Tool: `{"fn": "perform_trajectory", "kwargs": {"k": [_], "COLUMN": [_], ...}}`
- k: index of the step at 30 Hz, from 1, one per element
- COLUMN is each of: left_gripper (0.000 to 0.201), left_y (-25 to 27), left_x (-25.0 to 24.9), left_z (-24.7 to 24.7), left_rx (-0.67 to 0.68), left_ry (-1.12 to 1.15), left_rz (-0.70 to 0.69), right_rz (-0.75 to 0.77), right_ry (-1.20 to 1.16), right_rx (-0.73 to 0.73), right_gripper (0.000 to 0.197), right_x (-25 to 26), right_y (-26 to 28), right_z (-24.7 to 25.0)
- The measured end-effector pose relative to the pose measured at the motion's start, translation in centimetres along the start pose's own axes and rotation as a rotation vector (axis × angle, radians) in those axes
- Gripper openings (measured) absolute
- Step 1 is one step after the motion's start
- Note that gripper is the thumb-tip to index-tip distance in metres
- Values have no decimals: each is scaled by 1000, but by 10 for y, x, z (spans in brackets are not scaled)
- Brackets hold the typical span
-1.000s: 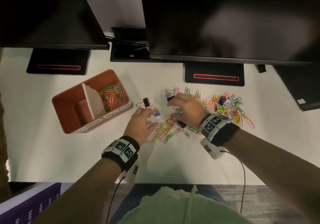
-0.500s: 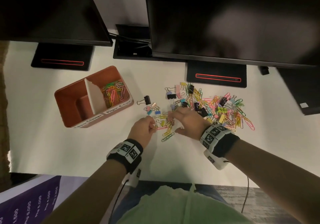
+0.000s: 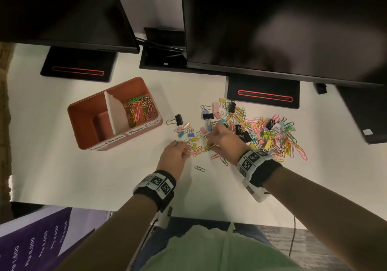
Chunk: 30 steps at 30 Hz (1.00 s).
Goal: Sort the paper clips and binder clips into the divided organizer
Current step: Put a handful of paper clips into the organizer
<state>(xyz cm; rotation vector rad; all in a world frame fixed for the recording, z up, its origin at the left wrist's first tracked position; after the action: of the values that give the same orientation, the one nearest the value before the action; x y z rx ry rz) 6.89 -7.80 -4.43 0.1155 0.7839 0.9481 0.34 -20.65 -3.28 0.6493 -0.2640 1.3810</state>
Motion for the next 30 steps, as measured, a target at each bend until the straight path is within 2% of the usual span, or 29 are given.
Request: {"fn": "perform_trajectory", "kwargs": {"k": [3,8,13,19,22,25,28,30], "left_gripper": [14,16,12,10,7,6,5,13], "left_y": [-2,-5,-6,-1,9,19,14,4], "left_x": [2,1,2,-3,-18,-25,-7,13], "left_z": [2,0,-3,11,51,117,179,202], "left_rx": [-5,22,22,8,-91,-295,-476,-504], "left_ry": [23,-2,-32,19,87,138,106,92], "left_rz": [15,11,-30,-82,-156,-201,-109,-12], "right_rz": [-1,4,-45,-4,58,125,221,268], "right_ry": [26,25,-16,60,79,39,-22,-33], "right_rx": [74,119,169,208,211,96,-60,-118], "right_gripper": [15,14,14,17,17,16,12,14], "right_x": [1,6,4,5,15,43,91,124], "right_y": [4,4,2,3,-2,-22,-53,-78], "right_z": [-6,-3,-4,-7,-1,33,70,82]}}
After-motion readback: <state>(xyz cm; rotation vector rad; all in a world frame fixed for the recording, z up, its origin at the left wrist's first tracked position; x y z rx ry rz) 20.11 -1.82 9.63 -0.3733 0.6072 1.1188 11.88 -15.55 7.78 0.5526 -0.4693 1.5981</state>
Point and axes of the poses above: each hand's wrist, its own y-axis away from the middle knuckle, its own z-axis out of the back of the hand, x = y × z, the point moved 9 cm from there along -y, towards the middle knuckle, and after that the axes turned 4 degrees about z, right-handed, at the moved point
